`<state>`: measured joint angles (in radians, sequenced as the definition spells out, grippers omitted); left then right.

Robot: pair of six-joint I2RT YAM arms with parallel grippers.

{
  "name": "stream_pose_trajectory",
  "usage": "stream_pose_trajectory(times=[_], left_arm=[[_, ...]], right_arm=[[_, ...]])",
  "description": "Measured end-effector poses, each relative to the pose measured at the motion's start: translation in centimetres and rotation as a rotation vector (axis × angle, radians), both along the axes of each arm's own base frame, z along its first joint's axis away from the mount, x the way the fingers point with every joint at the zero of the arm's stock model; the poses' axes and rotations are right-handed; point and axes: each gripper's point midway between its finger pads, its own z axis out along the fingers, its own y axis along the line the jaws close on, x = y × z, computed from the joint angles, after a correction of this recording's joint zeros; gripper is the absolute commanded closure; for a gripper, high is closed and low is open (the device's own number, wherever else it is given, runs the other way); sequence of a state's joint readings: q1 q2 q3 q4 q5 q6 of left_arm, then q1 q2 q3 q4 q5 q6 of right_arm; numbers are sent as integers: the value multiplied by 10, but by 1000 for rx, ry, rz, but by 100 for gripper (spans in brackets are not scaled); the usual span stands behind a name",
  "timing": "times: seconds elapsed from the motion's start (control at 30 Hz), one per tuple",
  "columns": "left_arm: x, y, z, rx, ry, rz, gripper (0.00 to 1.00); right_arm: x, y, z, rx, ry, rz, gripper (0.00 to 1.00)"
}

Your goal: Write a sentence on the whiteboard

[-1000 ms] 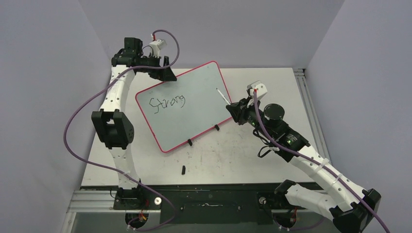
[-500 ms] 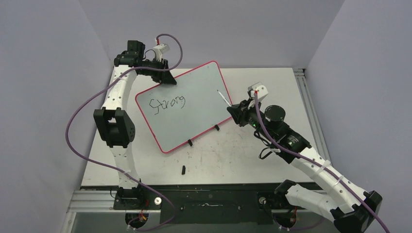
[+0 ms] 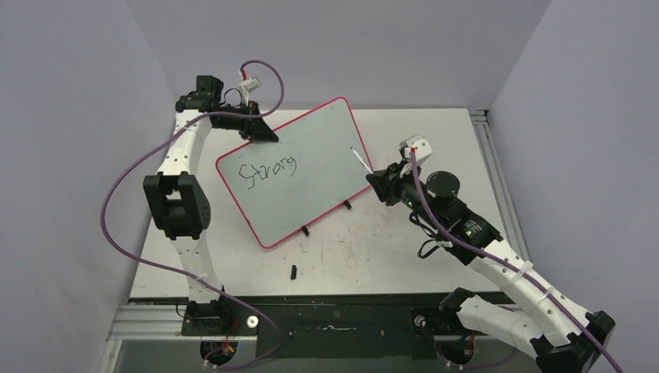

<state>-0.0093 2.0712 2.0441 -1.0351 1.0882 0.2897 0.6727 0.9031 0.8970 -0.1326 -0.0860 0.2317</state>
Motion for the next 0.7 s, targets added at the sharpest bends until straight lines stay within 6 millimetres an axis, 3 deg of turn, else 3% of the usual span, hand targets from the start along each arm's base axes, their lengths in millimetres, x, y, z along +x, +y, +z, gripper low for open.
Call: stream_pose_trajectory(times=[0.5, 0.7], left_arm=[[-11, -7, 6, -44, -50, -44, 100], [-22, -25, 17, -39, -108, -94, 100]], right_arm=[[-7, -6, -1, 9, 14, -5, 95], [-9, -6, -4, 2, 24, -1, 95]])
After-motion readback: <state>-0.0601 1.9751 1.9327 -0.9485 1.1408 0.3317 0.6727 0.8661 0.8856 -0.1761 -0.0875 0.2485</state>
